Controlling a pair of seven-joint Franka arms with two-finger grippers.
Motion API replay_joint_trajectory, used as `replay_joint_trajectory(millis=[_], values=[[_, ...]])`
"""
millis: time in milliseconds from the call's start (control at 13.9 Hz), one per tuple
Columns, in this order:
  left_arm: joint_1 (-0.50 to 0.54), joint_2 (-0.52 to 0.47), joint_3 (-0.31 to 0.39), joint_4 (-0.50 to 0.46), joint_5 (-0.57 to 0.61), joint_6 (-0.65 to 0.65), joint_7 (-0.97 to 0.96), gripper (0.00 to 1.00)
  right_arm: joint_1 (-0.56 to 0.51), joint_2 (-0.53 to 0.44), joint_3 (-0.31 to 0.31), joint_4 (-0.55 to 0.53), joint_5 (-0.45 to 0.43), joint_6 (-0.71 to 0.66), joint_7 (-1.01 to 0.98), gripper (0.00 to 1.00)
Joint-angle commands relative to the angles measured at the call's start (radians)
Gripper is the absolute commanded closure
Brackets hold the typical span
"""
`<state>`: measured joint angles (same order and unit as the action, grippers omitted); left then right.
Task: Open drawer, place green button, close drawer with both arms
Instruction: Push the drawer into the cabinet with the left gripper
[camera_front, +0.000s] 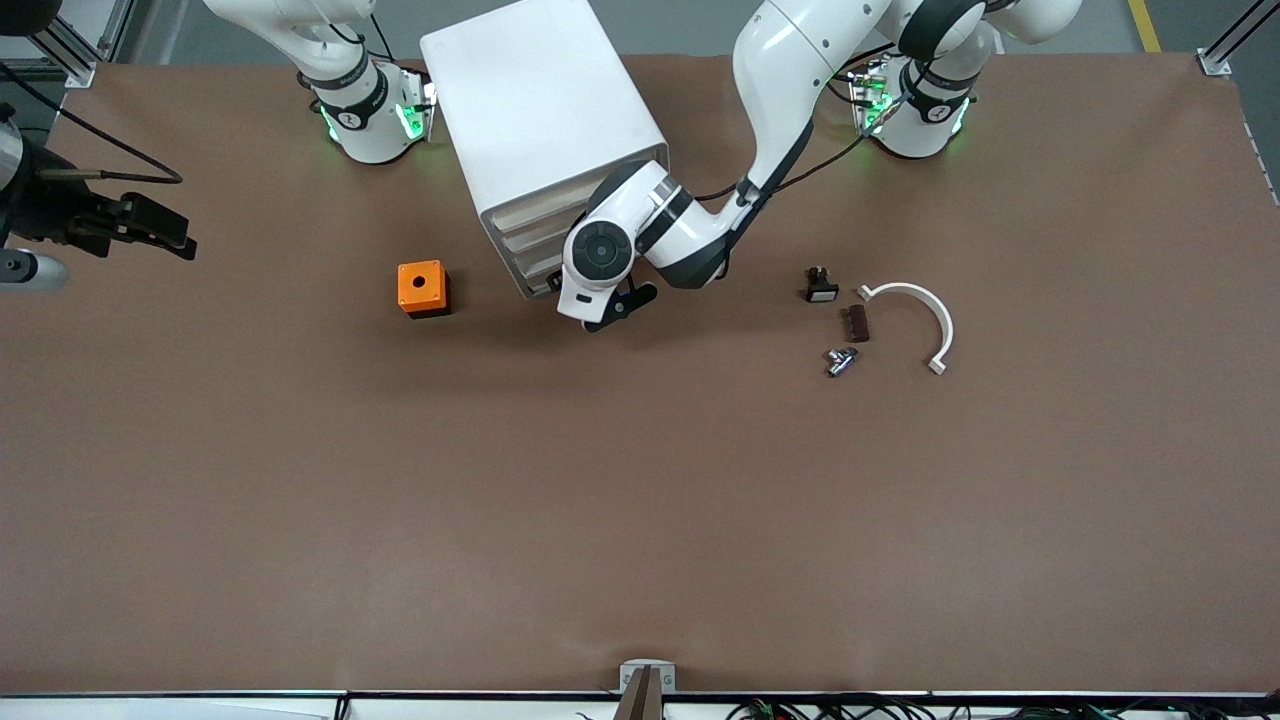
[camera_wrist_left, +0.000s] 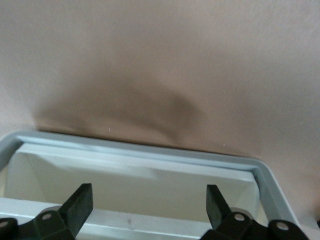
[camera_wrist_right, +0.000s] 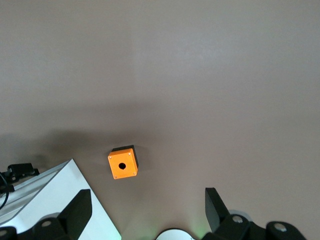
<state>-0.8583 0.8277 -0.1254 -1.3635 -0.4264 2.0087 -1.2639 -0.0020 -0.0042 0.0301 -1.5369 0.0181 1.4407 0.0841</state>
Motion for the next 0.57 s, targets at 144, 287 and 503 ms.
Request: replay_joint_trajectory(millis=[144, 287, 503], values=[[0.008, -0.021, -0.011, -0.026, -0.066, -0.007, -0.012, 0.0, 0.014, -0.074, -0.01, -0.074, -0.007, 0.055, 0.0, 0.0], [0.008, -0.022, -0.011, -0.028, -0.068, -0.007, -0.008, 0.0, 0.013, -0.08, -0.01, -0.074, -0.003, 0.055, 0.0, 0.0], [0.01, -0.027, -0.008, -0.025, -0.06, -0.007, 0.0, 0.0, 0.011, -0.086, -0.01, -0.074, 0.002, 0.055, 0.0, 0.0]])
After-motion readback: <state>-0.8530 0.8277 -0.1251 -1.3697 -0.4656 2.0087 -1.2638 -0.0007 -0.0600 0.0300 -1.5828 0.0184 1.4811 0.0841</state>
